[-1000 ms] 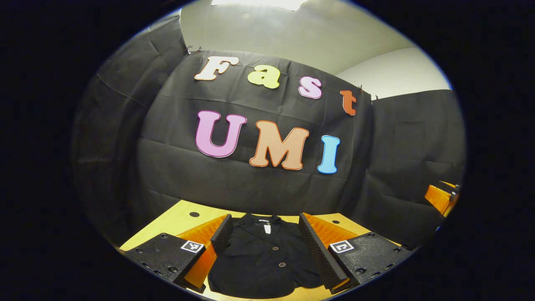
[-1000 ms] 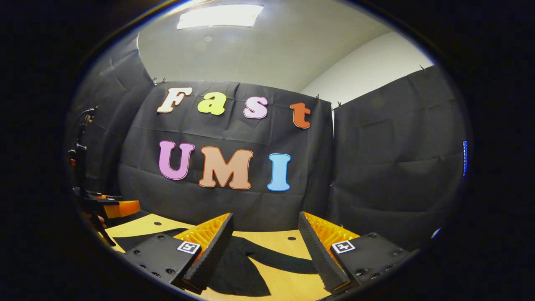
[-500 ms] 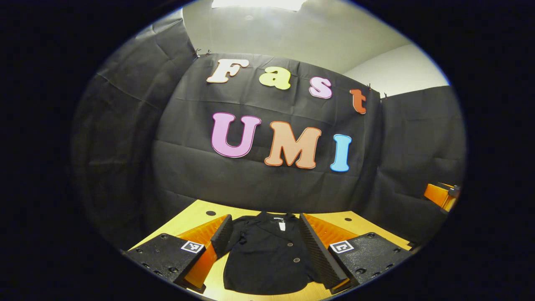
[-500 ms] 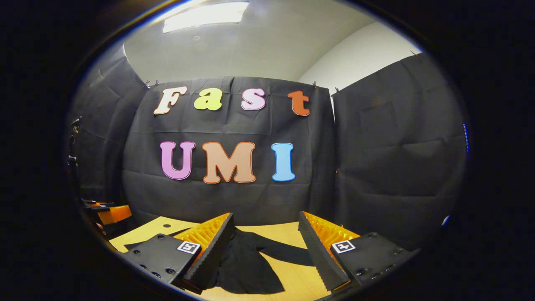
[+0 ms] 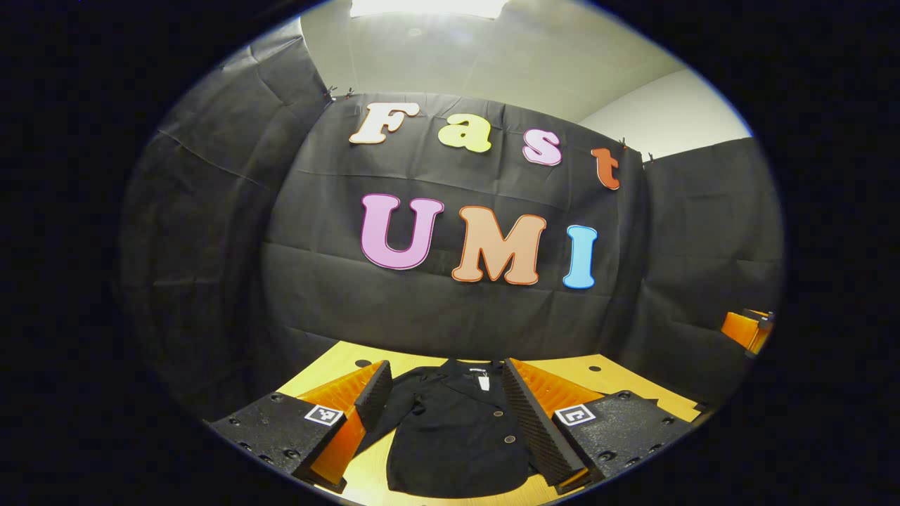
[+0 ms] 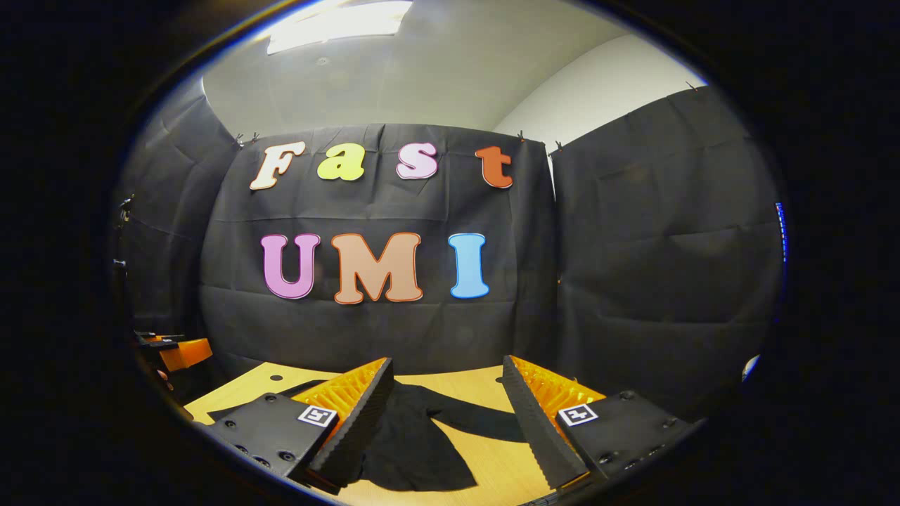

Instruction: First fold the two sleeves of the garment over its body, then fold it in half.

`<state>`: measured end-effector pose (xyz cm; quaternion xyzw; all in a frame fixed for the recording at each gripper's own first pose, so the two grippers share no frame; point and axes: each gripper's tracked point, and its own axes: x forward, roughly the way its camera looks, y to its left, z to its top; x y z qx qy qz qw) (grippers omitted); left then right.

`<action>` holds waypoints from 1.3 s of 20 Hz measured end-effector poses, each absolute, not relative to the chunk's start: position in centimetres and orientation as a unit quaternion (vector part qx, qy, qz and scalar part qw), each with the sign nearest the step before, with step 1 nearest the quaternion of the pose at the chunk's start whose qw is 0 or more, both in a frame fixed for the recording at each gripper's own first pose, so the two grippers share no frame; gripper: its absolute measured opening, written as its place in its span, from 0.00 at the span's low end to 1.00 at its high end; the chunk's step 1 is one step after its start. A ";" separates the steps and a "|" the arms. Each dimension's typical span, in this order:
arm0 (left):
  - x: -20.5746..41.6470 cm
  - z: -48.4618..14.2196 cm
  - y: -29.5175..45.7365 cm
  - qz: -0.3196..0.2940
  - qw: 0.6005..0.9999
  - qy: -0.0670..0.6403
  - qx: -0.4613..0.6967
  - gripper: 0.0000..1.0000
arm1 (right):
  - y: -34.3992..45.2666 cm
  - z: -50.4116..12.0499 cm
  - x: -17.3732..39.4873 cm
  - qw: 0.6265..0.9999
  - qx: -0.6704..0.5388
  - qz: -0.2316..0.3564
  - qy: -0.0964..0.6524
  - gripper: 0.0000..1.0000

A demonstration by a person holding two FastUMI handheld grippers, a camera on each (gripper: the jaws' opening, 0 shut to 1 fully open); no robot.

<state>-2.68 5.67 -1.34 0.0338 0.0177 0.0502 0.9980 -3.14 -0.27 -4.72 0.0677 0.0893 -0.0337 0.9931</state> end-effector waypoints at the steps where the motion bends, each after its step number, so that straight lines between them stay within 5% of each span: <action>1: -2.6 -1.4 5.8 0.052 0.998 0.019 0.031 0.92 | -0.1 -4.8 -3.1 0.993 0.068 -0.034 0.091 0.98; 14: -1.0 -2.0 6.2 0.053 0.997 0.029 0.039 0.92 | -2.5 -6.9 -1.3 0.990 0.065 -0.063 0.112 0.98; 26: 1.0 -1.8 7.1 0.164 0.984 0.038 0.051 0.93 | -11.8 -12.1 8.2 0.987 0.044 -0.077 0.130 0.98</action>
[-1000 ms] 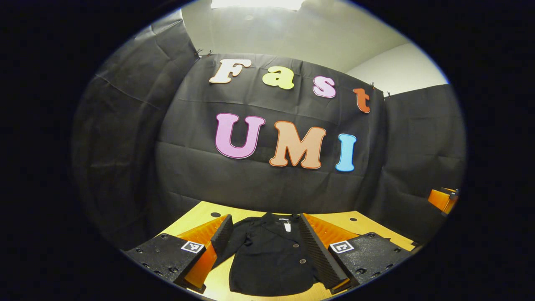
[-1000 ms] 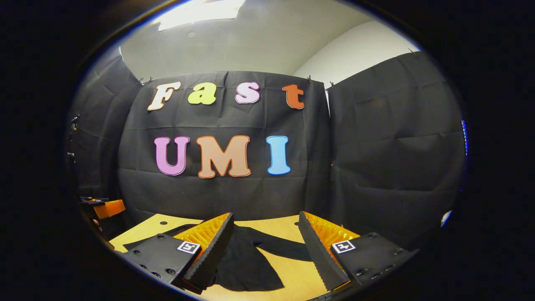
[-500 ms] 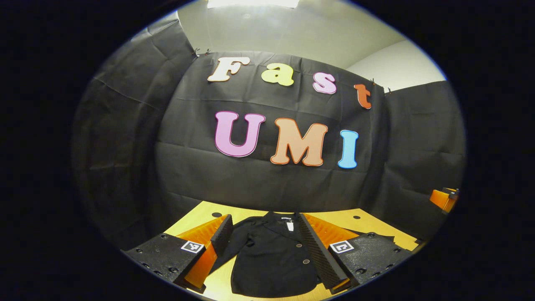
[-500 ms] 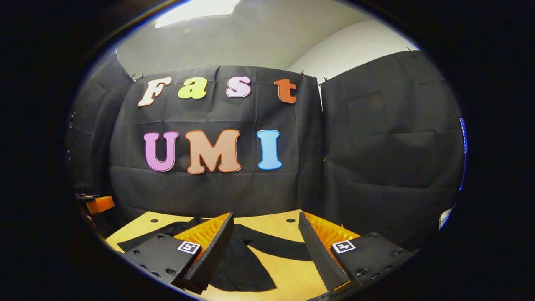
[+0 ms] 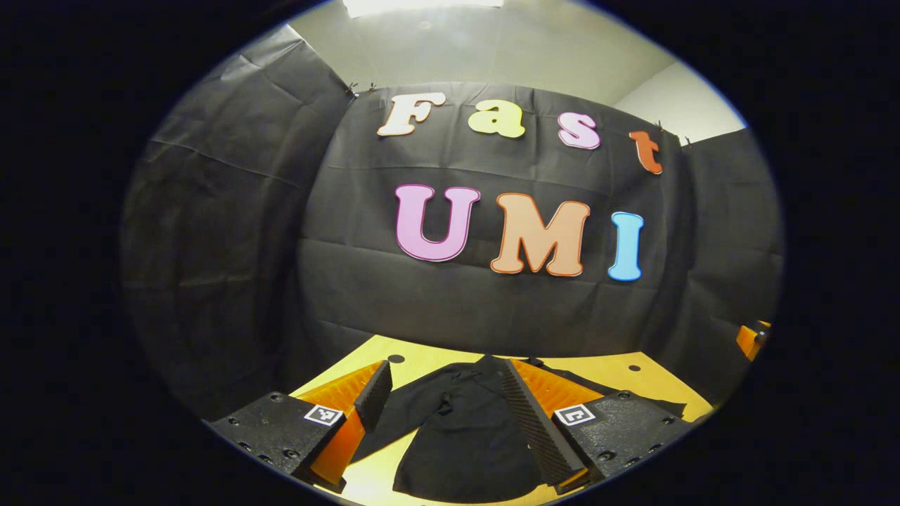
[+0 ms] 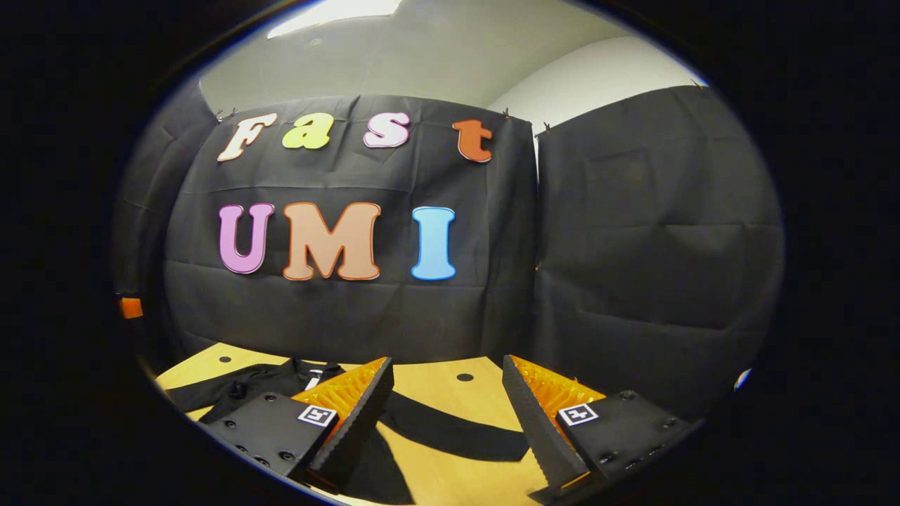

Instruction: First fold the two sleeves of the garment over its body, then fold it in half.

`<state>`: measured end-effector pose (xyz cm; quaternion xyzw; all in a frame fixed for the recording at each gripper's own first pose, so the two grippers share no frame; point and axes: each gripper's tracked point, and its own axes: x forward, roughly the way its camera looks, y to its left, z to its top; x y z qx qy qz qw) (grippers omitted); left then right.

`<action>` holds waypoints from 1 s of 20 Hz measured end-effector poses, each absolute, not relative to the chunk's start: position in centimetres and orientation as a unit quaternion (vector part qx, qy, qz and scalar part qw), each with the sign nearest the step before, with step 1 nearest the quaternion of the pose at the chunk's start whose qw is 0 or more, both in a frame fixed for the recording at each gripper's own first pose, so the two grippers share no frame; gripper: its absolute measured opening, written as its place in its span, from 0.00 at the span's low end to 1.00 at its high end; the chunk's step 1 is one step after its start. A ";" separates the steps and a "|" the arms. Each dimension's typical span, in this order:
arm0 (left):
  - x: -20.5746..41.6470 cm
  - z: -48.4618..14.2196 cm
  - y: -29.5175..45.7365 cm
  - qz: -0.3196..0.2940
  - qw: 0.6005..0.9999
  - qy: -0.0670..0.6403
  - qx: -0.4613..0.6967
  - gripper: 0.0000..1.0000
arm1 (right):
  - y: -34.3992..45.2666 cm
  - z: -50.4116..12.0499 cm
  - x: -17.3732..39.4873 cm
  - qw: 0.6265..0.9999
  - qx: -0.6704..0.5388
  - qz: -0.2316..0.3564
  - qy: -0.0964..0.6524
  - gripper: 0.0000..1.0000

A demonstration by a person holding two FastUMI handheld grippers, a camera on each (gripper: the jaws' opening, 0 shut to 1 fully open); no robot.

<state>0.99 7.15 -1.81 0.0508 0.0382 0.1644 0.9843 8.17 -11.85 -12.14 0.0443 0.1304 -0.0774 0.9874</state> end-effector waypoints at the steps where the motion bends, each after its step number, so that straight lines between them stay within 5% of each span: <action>1: 1.5 -1.7 6.9 0.173 0.983 0.035 0.053 0.92 | -13.0 -13.4 9.1 0.986 0.047 -0.080 0.137 0.98; 11: 4.1 -2.8 4.0 0.227 0.970 0.039 0.078 0.92 | -19.1 -28.4 15.8 0.958 0.073 -0.057 0.270 0.98; 20: 3.0 -3.9 4.0 0.278 0.956 0.053 0.075 0.92 | -19.7 -40.3 16.2 0.918 0.069 -0.042 0.388 0.99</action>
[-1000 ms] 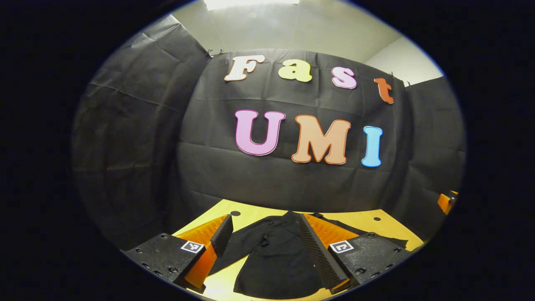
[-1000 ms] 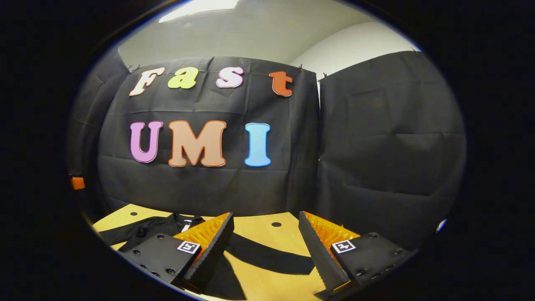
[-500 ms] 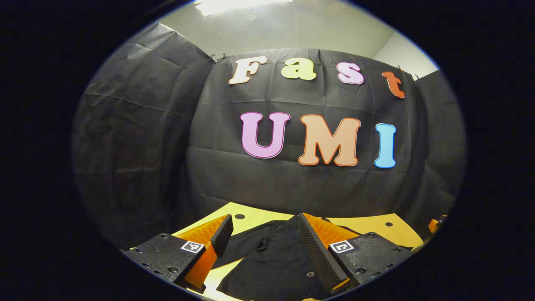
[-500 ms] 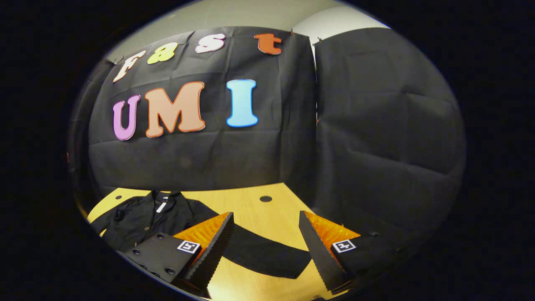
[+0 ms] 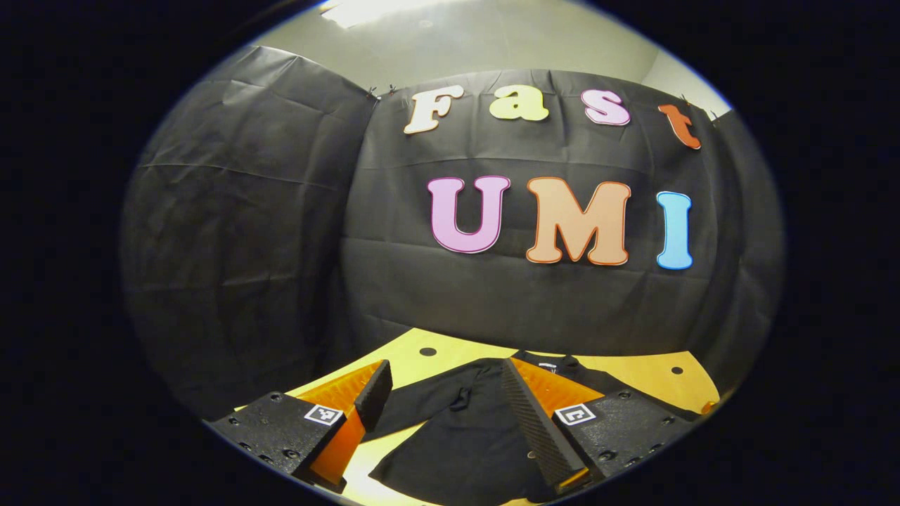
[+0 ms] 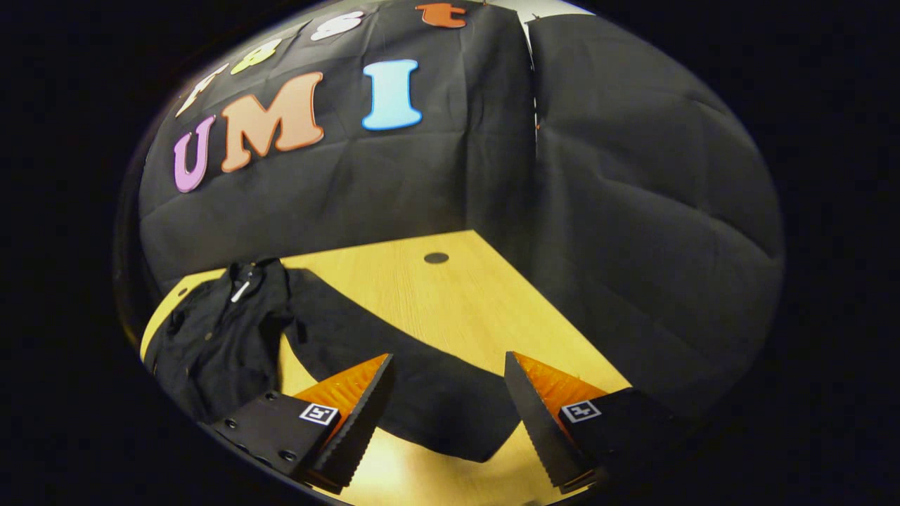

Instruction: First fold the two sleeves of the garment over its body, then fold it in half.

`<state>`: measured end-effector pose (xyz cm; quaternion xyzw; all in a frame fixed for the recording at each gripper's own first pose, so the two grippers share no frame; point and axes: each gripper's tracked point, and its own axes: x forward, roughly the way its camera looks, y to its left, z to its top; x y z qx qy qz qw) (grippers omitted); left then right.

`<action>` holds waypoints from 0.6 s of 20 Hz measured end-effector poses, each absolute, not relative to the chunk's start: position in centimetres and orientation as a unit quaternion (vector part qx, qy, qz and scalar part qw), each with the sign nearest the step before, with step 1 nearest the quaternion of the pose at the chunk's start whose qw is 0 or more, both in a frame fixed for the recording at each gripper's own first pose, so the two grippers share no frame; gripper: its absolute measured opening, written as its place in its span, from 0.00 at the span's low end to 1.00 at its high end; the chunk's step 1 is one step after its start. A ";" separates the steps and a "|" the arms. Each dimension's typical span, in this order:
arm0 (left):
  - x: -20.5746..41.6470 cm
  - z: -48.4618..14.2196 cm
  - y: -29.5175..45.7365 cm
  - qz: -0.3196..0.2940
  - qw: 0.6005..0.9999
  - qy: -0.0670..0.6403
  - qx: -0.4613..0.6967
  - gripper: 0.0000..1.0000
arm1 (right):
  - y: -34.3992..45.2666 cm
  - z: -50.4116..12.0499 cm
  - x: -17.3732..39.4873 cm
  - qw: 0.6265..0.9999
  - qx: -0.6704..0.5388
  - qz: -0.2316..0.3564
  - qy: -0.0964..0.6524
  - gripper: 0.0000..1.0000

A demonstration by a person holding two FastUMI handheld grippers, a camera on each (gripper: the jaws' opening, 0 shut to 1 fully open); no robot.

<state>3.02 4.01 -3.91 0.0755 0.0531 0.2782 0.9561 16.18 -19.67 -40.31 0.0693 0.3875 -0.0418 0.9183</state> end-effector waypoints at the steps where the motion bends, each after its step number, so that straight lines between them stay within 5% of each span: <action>1: 2.9 -4.0 3.9 0.280 0.955 0.054 0.078 0.92 | -19.8 -41.4 15.8 0.912 0.068 -0.042 0.402 0.99; 12: 3.3 -5.0 3.6 0.279 0.954 0.068 0.085 0.92 | -20.8 -46.2 14.4 0.884 0.059 -0.027 0.463 1.00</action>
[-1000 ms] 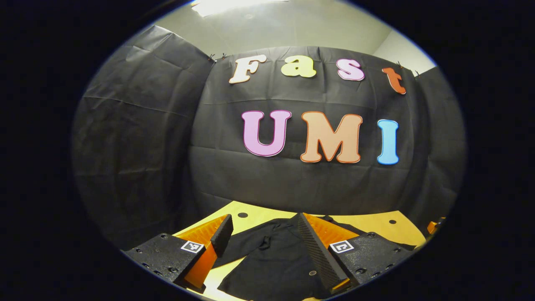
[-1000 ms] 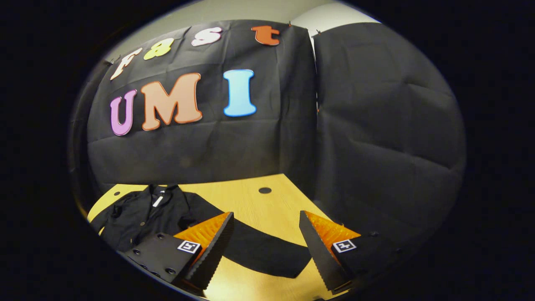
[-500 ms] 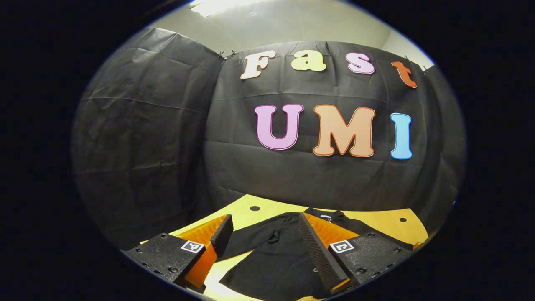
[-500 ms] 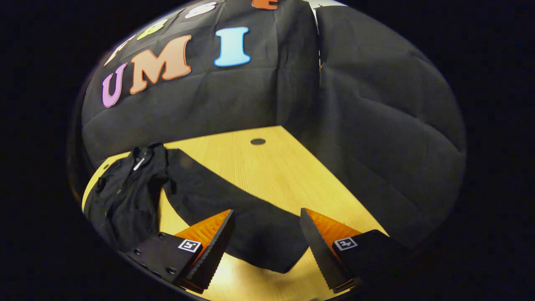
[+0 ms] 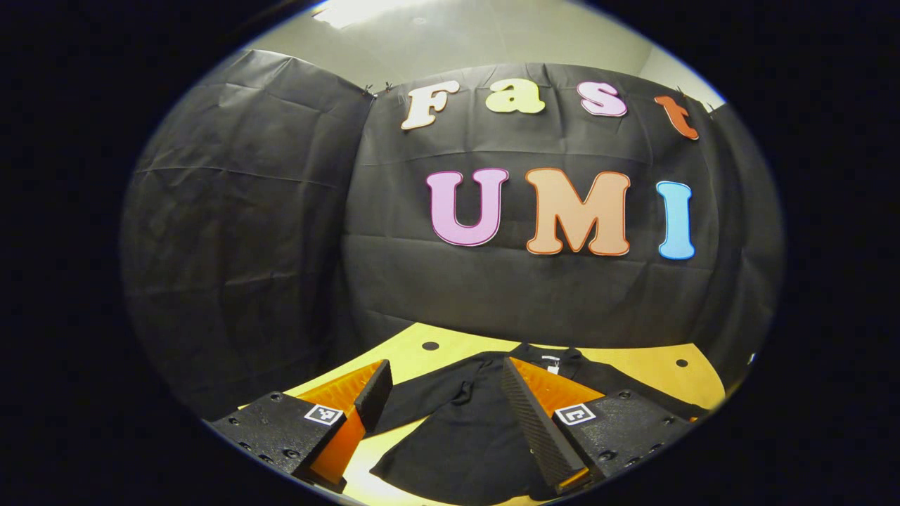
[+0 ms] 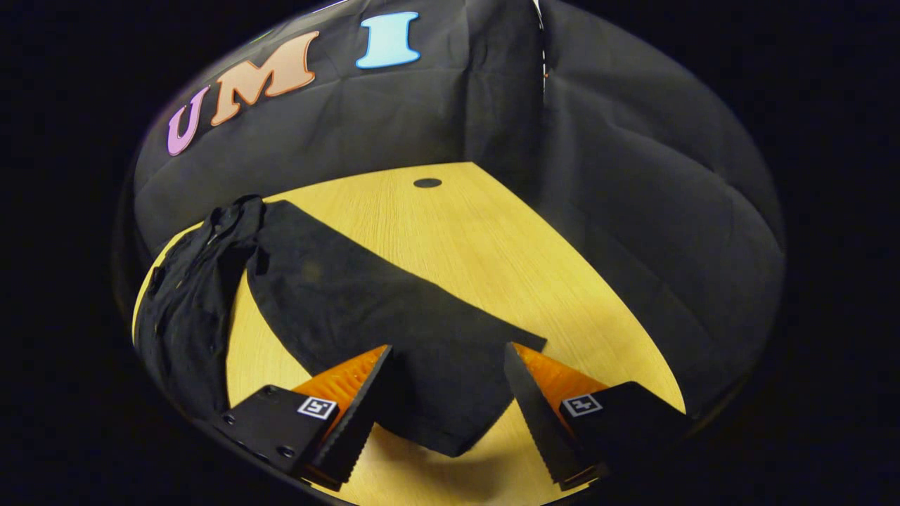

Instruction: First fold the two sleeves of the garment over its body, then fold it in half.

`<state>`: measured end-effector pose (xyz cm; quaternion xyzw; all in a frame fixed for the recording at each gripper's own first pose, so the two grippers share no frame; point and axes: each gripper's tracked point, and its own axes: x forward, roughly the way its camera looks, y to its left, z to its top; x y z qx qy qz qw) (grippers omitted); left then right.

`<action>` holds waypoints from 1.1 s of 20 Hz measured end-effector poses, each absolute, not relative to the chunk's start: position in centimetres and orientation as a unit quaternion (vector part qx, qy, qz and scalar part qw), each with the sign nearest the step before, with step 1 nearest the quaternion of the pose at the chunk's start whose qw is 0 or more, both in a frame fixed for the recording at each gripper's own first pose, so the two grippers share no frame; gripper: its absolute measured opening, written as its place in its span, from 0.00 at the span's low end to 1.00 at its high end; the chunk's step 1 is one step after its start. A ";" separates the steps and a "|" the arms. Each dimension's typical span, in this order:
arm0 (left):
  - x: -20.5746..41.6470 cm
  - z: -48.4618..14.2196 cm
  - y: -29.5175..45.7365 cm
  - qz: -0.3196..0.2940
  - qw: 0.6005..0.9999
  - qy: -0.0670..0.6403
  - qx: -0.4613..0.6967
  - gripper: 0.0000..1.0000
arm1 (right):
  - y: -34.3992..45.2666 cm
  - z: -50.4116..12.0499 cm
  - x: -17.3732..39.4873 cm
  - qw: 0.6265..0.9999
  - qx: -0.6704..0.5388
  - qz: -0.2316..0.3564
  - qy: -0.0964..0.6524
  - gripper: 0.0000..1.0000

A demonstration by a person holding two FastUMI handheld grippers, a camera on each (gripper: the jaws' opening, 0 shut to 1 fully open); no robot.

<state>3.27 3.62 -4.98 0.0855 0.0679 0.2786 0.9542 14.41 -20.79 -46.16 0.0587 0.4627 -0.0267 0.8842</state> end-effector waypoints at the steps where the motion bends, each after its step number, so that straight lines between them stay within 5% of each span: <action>1: 3.3 -5.0 3.5 0.277 0.955 0.069 0.086 0.92 | -20.8 -46.1 14.4 0.886 0.059 -0.026 0.459 1.00; 6: 3.9 -5.7 3.1 0.266 0.958 0.074 0.081 0.92 | -20.7 -46.5 14.5 0.890 0.064 -0.021 0.452 1.00; 8: 4.2 -5.9 3.1 0.262 0.959 0.076 0.079 0.93 | -20.5 -46.4 14.7 0.889 0.069 -0.022 0.453 0.92; 10: 4.5 -6.1 3.0 0.259 0.960 0.078 0.077 0.92 | -20.3 -46.6 14.9 0.887 0.074 -0.025 0.455 0.67; 14: 4.6 -6.4 3.2 0.259 0.960 0.081 0.071 0.94 | -19.7 -46.5 14.8 0.880 0.090 -0.035 0.466 0.46; 15: 4.6 -6.4 3.2 0.259 0.960 0.081 0.070 0.93 | -19.4 -46.4 15.0 0.880 0.098 -0.035 0.463 0.27; 16: 4.5 -6.5 3.4 0.261 0.960 0.081 0.069 0.93 | -19.0 -46.5 14.9 0.880 0.098 -0.034 0.464 0.24; 17: 4.5 -6.4 3.5 0.262 0.959 0.081 0.068 0.93 | -18.9 -46.5 15.0 0.882 0.091 -0.034 0.461 0.09; 22: 4.0 -6.5 4.0 0.272 0.957 0.080 0.064 0.92 | -18.5 -46.2 14.9 0.876 0.070 -0.018 0.476 0.03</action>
